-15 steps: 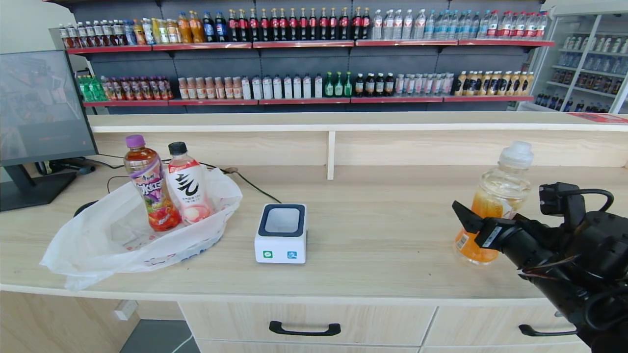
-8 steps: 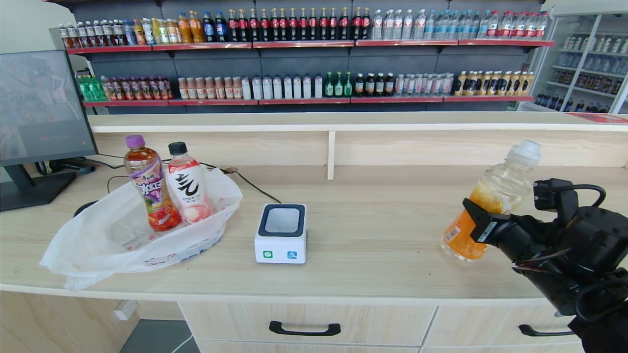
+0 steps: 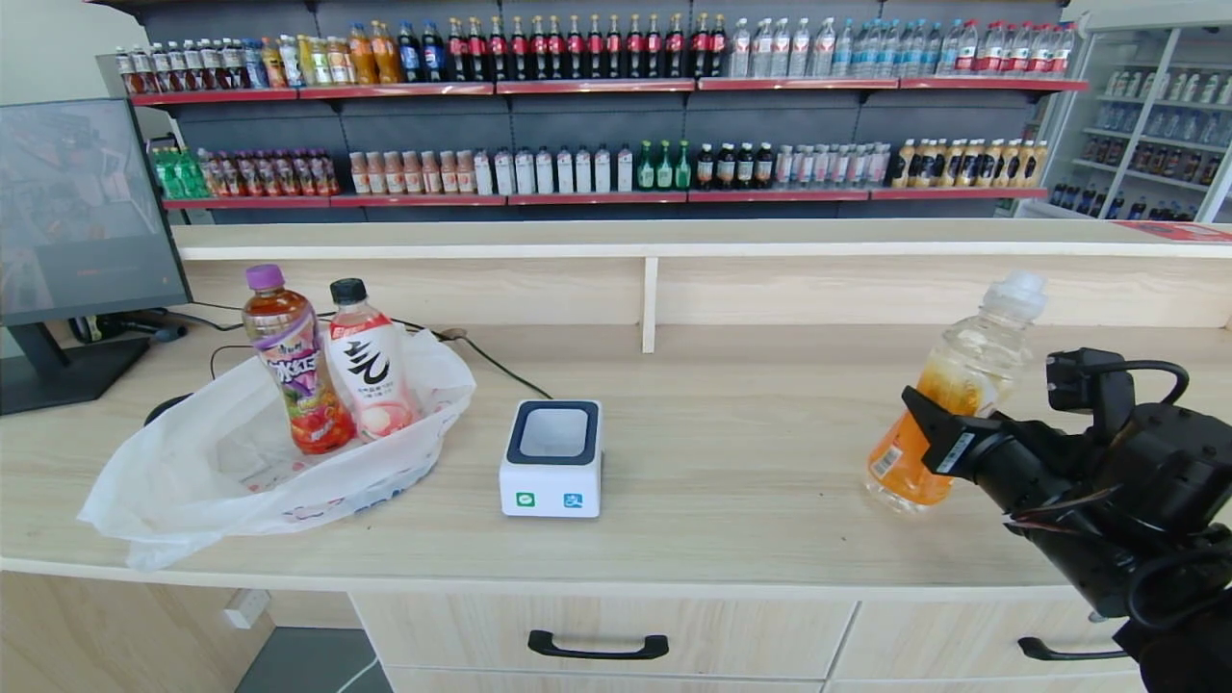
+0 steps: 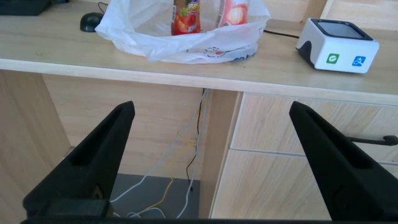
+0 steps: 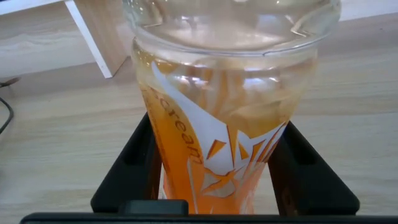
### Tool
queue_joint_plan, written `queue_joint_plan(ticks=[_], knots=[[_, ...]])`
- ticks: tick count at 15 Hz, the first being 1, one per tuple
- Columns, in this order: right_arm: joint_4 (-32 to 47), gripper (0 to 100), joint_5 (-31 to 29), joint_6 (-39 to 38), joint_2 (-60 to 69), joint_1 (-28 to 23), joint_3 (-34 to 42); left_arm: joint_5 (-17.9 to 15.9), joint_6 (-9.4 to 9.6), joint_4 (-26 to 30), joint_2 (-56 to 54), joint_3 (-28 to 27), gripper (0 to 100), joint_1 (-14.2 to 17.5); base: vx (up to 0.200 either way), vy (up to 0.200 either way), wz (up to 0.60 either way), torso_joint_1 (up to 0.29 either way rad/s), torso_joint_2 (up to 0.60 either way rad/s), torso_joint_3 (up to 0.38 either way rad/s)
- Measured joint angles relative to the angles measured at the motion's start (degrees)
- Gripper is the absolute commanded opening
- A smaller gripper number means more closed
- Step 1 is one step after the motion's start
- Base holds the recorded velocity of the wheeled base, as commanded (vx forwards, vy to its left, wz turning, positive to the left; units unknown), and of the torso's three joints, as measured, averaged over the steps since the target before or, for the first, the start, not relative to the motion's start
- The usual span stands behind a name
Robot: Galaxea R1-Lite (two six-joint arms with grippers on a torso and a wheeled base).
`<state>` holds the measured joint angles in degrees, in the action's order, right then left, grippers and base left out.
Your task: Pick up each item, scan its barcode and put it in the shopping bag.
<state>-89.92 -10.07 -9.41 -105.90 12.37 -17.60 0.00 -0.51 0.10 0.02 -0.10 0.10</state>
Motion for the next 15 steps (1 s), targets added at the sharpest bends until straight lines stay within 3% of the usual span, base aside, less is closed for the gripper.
queue_joint_plan(ticks=[10,15], knots=[[0.04,0,0.06,0.17,2.95,-0.04,1.51,0.00,0.02,0.00,0.00,0.00,100,-0.05,0.000,0.000,0.00,0.000,0.00,0.000],[0.04,0,0.06,0.13,6.92,0.02,6.06,-0.07,0.51,0.00,0.00,0.00,100,-0.07,0.000,0.000,0.00,0.000,0.00,0.000]])
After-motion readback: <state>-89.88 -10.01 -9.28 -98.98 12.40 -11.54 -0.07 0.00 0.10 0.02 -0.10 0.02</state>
